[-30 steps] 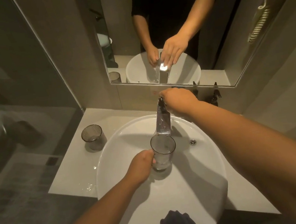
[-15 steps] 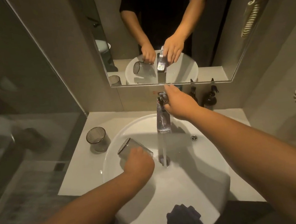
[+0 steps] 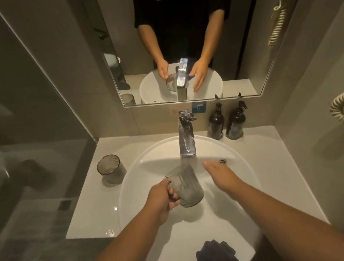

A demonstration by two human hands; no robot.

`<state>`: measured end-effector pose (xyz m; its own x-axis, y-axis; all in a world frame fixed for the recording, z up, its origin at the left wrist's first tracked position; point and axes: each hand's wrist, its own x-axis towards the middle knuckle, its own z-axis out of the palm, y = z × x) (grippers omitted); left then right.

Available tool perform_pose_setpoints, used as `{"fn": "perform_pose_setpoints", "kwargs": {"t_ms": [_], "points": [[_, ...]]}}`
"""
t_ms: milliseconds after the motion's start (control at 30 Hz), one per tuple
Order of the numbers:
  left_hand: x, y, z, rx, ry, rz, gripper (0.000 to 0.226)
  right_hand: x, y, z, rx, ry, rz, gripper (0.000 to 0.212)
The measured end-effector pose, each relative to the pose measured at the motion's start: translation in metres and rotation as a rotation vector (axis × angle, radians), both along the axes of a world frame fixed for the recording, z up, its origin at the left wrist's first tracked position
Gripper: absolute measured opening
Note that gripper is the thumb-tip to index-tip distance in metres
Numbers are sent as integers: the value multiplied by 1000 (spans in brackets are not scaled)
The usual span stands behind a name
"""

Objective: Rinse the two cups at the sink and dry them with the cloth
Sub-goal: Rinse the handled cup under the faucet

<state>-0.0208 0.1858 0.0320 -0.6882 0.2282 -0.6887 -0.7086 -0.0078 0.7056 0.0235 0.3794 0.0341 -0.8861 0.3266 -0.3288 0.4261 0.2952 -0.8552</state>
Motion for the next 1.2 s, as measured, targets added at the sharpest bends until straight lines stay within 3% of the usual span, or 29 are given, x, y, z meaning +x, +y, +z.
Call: {"fn": "perform_pose_setpoints", "kwargs": {"t_ms": [133,333,500,633,800,867,1000,1100,1200], "points": [[1,9,0,91,-102,84,42,-3,-28,-14,-289,-108,-3,44],[-8,12,5,144,-163,100,38,-11,-24,-23,-370,-172,-72,51],[-18,22,5,52,-107,116,48,-15,-17,-15,-404,-119,-123,43],[-25,29,-3,-28,-38,104,40,-15,-11,-13,-440,-59,-178,33],[-21,38,-9,-133,27,40,24,-5,-14,-11,-619,-115,-180,38],[-17,43,-11,-149,124,-6,31,-4,-18,-10,-512,-20,-175,43],[-5,54,-10,-92,155,-10,50,-4,-34,-12,-45,134,-51,45],[-9,50,-12,108,41,54,52,-4,-40,-12,-87,184,-94,14],[-18,35,-16,246,-67,96,61,-6,-35,-10,-281,125,-189,19]]}}
